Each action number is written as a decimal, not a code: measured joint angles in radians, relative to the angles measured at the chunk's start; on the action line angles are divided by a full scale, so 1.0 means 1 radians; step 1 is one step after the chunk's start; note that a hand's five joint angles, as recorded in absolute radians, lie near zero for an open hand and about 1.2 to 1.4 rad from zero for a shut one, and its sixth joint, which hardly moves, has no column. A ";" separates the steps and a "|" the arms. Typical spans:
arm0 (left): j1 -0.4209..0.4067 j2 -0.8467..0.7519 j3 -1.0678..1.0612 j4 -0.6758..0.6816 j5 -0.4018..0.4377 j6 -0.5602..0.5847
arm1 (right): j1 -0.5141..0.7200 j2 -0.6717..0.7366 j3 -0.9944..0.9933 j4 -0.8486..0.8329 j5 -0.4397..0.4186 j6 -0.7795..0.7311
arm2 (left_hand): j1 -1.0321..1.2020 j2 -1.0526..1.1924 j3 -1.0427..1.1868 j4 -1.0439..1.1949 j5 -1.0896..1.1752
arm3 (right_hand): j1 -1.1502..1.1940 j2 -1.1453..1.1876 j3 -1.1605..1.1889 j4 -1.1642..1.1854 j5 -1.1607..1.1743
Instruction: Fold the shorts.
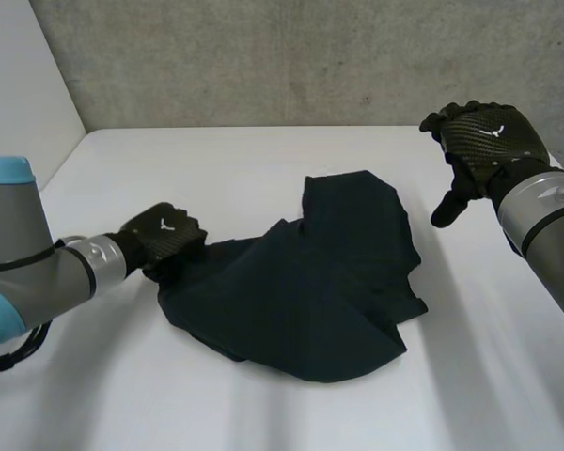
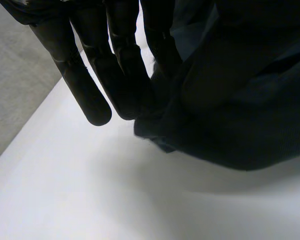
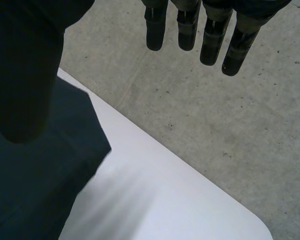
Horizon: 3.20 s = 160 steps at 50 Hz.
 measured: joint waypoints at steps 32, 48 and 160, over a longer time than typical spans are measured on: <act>-0.448 0.179 0.205 0.374 -0.397 -0.438 | 0.035 -0.021 -0.020 -0.004 0.012 0.001 | 0.001 0.010 0.009 0.018 0.018 | 0.000 0.000 0.000 0.000 0.000; -0.666 0.134 -0.003 0.340 -0.415 -0.425 | 0.028 -0.052 -0.026 -0.037 0.000 -0.018 | -0.701 -0.763 -0.752 -0.770 -0.739 | 0.000 0.000 0.000 0.000 0.000; -0.260 -0.102 0.401 0.248 -0.698 -0.586 | 0.168 0.694 -0.844 0.029 0.110 -0.273 | -0.938 -0.988 -0.972 -0.985 -0.932 | -0.008 -0.007 -0.004 -0.006 -0.003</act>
